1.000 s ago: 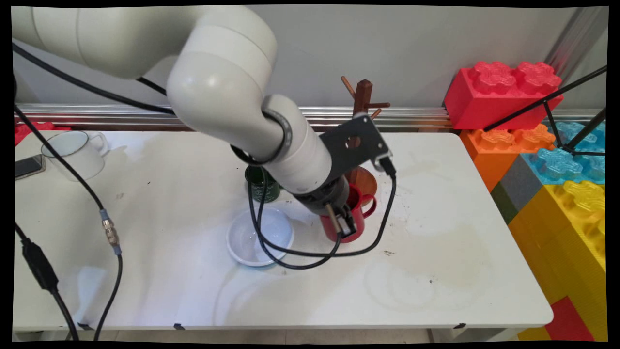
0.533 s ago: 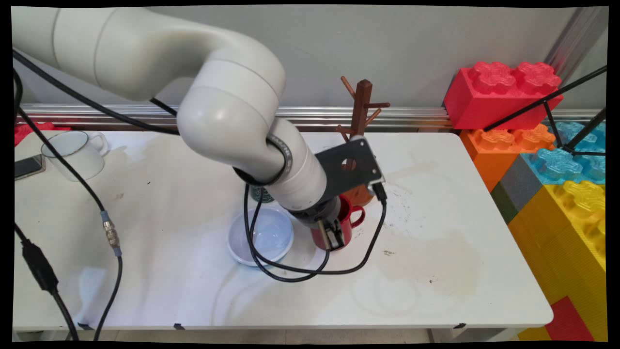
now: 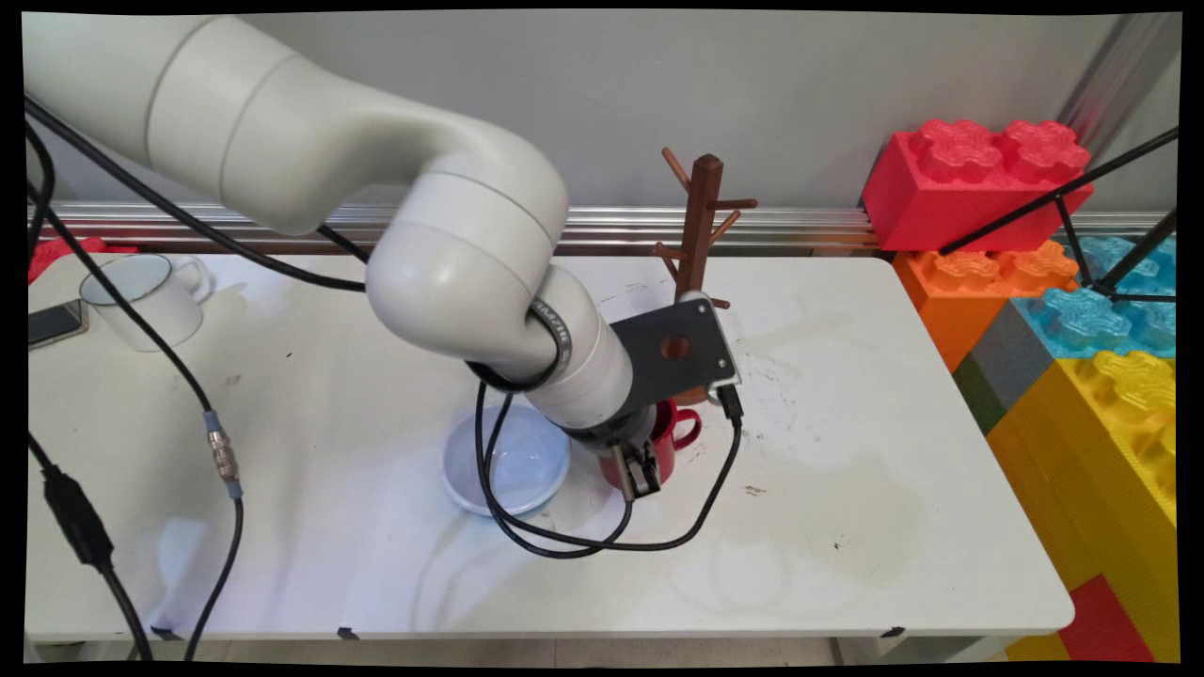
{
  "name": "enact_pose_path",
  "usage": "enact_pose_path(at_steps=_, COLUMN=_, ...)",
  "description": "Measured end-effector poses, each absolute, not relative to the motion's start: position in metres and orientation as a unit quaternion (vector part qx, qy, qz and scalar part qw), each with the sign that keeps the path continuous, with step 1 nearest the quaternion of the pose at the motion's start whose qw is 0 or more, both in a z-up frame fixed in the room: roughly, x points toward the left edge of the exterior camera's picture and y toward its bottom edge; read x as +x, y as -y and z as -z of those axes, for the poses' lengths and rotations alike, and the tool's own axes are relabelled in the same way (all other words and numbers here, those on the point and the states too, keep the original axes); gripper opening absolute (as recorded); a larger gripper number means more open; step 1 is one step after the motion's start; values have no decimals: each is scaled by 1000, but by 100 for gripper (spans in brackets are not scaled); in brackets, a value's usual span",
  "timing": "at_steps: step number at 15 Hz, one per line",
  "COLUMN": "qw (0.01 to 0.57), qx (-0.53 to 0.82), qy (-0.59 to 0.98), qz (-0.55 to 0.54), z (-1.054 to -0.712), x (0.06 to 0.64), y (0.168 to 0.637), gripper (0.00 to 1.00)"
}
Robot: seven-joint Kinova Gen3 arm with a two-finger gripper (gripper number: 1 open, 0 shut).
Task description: Place the picked object on the table
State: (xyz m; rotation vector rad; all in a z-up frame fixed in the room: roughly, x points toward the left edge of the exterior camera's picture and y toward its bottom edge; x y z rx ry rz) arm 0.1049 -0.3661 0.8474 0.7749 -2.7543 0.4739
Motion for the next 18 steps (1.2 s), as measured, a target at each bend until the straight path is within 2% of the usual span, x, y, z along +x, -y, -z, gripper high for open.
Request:
enact_pose_path(at_steps=7, qw=123, qx=256, qy=944, qz=-166, z=-833, x=100, y=366, gripper=0)
enact_pose_path(at_steps=8, qw=124, qx=254, qy=945, qz=-167, z=-831, x=100, y=366, gripper=100)
enact_pose_path(at_steps=18, qw=132, qx=251, qy=944, qz=-167, z=-826, x=100, y=368, gripper=100)
